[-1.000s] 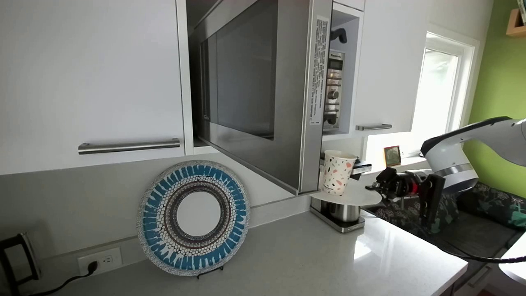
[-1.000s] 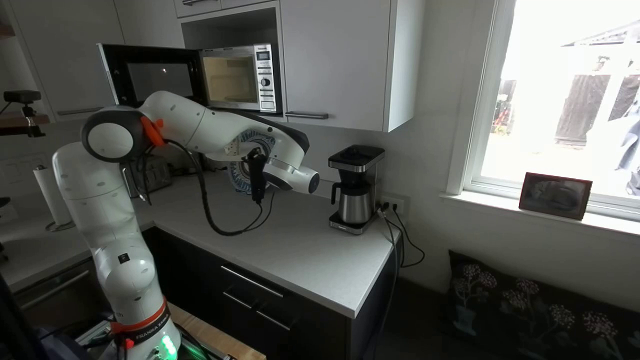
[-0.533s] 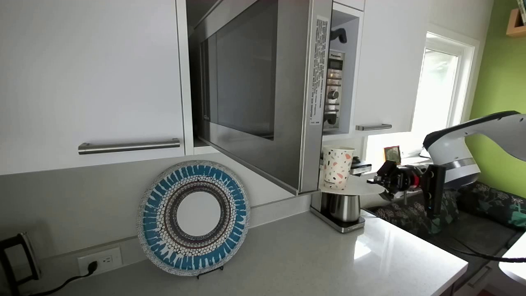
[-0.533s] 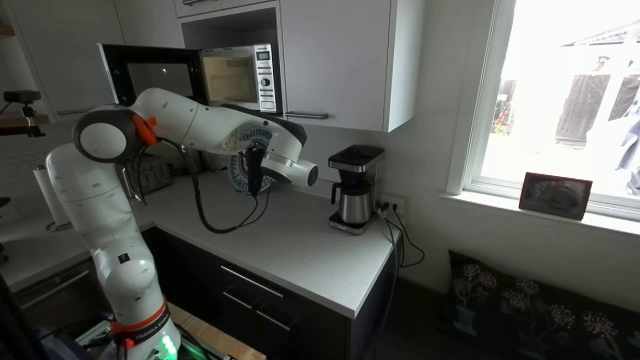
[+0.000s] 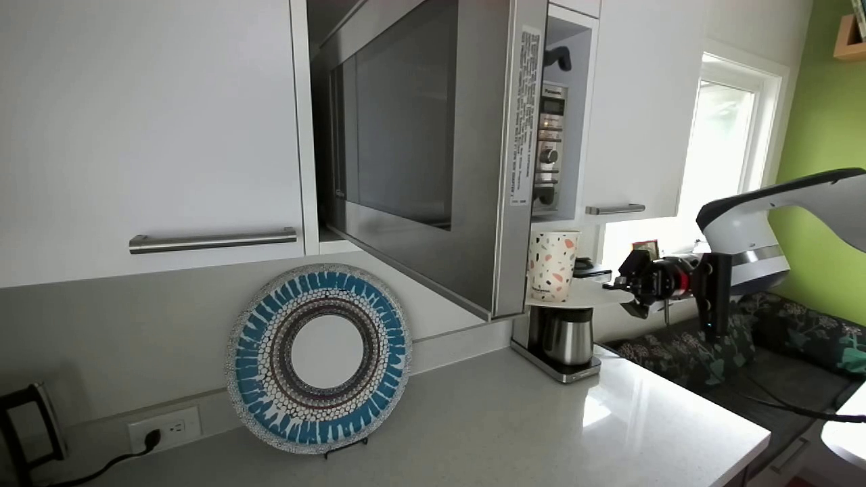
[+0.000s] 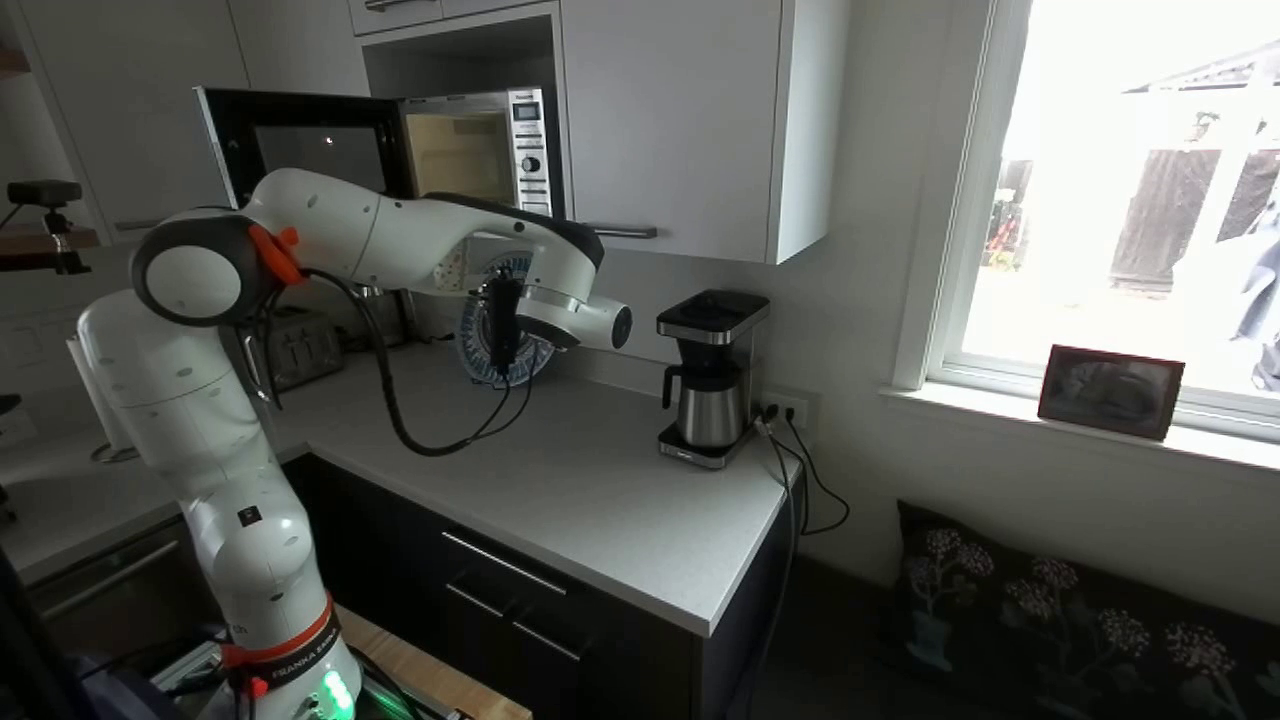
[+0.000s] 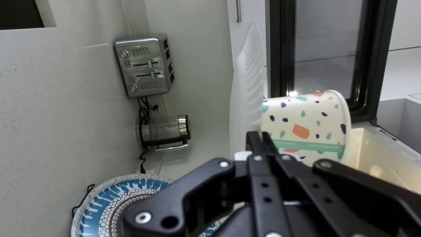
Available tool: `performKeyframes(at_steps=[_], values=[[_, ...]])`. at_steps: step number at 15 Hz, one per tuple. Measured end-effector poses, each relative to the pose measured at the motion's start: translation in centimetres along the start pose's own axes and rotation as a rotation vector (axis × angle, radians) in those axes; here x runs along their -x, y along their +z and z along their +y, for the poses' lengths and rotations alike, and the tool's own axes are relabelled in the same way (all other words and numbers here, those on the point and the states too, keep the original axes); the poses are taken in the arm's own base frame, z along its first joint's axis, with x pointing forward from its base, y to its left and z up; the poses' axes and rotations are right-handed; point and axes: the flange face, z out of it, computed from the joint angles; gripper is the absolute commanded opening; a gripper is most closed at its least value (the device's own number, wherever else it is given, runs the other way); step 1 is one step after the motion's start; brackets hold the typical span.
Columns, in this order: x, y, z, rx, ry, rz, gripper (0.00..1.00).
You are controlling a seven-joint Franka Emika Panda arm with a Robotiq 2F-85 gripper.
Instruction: Put the plate and the cup in the microwave
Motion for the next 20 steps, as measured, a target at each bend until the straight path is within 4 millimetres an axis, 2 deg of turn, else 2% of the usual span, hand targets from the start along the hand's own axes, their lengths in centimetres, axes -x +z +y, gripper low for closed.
performKeyframes(at_steps=[6,14,20], values=[[0.0,0.0,-0.3,0.0,-0.017,0.001,0.0],[-0.1,0.0,-4.6,0.025,-0.106,-0.039,0.0],[-0.3,1.0,-7.0,0.015,-0.142,-0.072,0.0]])
